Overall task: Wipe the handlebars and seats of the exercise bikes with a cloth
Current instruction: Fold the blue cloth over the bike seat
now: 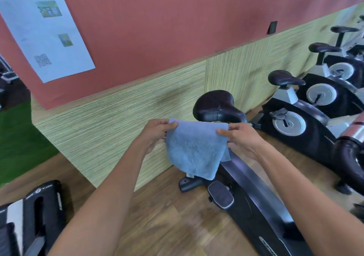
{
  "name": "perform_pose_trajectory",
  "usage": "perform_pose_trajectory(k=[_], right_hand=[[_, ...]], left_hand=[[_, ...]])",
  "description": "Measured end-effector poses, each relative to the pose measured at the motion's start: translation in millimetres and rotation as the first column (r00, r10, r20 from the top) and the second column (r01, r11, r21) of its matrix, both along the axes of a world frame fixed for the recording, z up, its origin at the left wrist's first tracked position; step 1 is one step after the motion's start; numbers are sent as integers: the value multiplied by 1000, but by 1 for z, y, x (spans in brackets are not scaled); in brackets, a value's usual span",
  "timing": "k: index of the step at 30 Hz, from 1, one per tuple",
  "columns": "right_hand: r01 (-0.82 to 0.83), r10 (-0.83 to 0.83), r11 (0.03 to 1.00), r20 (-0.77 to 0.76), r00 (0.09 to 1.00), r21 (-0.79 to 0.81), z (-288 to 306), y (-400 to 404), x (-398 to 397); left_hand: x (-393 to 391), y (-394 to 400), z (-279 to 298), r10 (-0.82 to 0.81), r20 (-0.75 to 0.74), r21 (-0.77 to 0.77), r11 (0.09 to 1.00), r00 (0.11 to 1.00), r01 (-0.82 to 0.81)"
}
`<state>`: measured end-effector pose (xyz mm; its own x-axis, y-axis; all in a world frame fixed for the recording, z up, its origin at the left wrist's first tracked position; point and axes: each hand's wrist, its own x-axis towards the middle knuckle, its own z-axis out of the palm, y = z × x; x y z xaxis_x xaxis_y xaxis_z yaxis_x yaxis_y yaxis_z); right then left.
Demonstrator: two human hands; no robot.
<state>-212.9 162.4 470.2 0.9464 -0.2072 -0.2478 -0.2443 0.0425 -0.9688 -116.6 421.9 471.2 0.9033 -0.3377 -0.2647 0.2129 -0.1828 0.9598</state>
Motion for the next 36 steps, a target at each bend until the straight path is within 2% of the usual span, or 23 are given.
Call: perform_pose_trajectory(k=[6,13,16,18,22,26,32,36], right_hand=[[7,26,947,101,995,-320,19,-5,8],[54,49,847,180,982,-530,42,5,24],[42,33,881,150,988,-472,55,8,29],[-36,102,885,117,988,-465,63,8,30],[-166,234,844,72,970,-510,69,6,37],[-84,184,871,162,969,-484,70,6,44],[39,122,838,256,959,-544,60,13,51],[126,10,889,293,956,-440,62,16,57]], left_hand=[[10,0,18,38,38,-66,997,999,-36],[22,-1,36,157,130,-33,987,979,-154],[27,0,43,246,143,-53,969,959,-240],[30,3,48,291,130,-93,955,948,-281],[33,14,60,222,152,-91,973,963,-210],[36,20,65,153,229,-19,988,961,-153],[35,22,70,175,403,71,973,898,-221],[36,24,74,165,485,98,966,859,-241]])
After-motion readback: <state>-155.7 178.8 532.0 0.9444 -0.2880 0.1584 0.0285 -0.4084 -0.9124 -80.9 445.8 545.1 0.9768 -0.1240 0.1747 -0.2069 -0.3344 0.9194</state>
